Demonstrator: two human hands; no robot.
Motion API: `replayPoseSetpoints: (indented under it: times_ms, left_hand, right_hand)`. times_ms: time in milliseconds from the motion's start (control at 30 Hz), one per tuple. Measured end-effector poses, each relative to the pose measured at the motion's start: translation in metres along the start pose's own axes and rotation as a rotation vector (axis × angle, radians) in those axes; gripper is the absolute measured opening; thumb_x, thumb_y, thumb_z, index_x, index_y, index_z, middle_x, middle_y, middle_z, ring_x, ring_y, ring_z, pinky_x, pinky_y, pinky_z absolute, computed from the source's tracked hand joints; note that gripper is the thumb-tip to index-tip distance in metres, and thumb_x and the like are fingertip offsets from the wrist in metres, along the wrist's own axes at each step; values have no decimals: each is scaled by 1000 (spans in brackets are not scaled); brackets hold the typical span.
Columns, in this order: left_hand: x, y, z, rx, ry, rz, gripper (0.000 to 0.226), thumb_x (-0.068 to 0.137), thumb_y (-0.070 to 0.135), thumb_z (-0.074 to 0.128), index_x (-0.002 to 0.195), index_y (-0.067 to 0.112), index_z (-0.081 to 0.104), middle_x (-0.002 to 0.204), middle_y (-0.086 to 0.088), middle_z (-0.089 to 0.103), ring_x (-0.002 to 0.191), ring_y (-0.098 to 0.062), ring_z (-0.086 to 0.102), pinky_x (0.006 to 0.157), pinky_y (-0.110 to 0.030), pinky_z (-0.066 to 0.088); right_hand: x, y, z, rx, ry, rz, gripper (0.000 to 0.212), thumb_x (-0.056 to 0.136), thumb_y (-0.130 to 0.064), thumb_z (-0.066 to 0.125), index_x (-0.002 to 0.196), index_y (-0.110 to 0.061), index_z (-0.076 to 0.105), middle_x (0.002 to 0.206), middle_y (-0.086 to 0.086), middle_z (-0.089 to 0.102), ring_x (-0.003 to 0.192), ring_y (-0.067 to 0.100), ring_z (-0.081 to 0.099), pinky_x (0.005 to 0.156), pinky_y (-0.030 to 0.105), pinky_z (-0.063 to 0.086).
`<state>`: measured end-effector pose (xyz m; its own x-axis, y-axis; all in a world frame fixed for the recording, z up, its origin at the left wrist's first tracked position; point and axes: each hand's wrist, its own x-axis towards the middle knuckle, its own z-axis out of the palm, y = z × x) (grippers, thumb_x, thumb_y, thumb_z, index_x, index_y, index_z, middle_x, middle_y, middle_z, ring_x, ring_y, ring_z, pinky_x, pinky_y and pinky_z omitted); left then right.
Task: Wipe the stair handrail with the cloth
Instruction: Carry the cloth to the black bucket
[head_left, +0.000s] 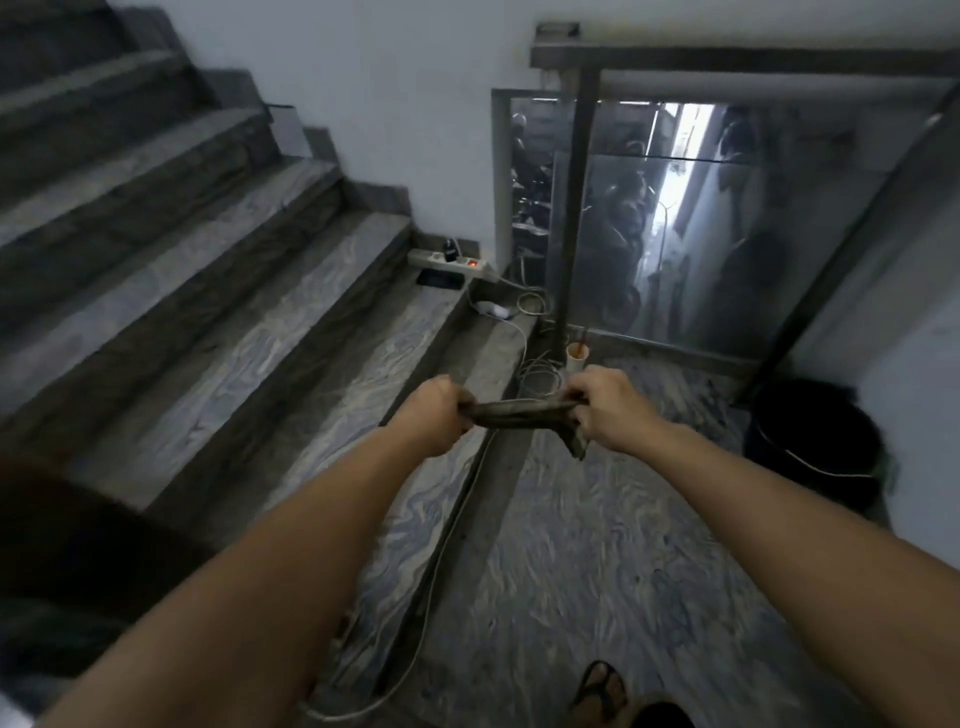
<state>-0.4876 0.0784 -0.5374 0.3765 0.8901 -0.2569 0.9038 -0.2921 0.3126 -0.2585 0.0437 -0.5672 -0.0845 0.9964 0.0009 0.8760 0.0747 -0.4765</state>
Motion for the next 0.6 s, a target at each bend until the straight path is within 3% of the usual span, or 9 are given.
replayPoseSetpoints:
  times_ms: [133,200,333,433,600]
  left_hand:
    - [74,68,-35,-161,-1,17,11,80,12,70,91,12,69,84,-10,68,73,-23,66,63,-30,52]
    - [110,100,-49,-224,25,10,17,74,15,76,85,15,63,86,-6,68,73,-17,62,58,-27,49]
    - [172,164,-65,-243,22,80,14,75,23,75,83,18,65,86,-4,67,81,-21,66,75,-38,57]
    - [217,212,-64,-178,-13,153,13,76,26,75,85,17,71,83,-4,69,86,-24,66,75,-30,52]
    - [294,290,-47,29,-8,297,26,74,35,75,95,19,76,99,-10,68,101,-26,59,83,-34,51]
  right_hand:
    - [30,60,-69,39,34,152,22,76,-8,62,87,-25,71,90,0,65,86,20,59,72,29,46]
    - [41,88,-104,43,69,214,21,74,-12,64,87,-28,69,88,-4,66,83,17,59,70,27,45]
    - [54,145,-162,13,86,337,9,74,-26,66,81,-32,64,88,4,71,85,26,63,73,37,53]
    - [55,184,-191,-3,115,440,8,77,-30,68,84,-29,71,87,0,72,85,22,64,76,35,54]
    - [62,252,-220,-63,173,577,15,74,-27,70,87,-24,77,94,5,73,91,26,65,79,31,51]
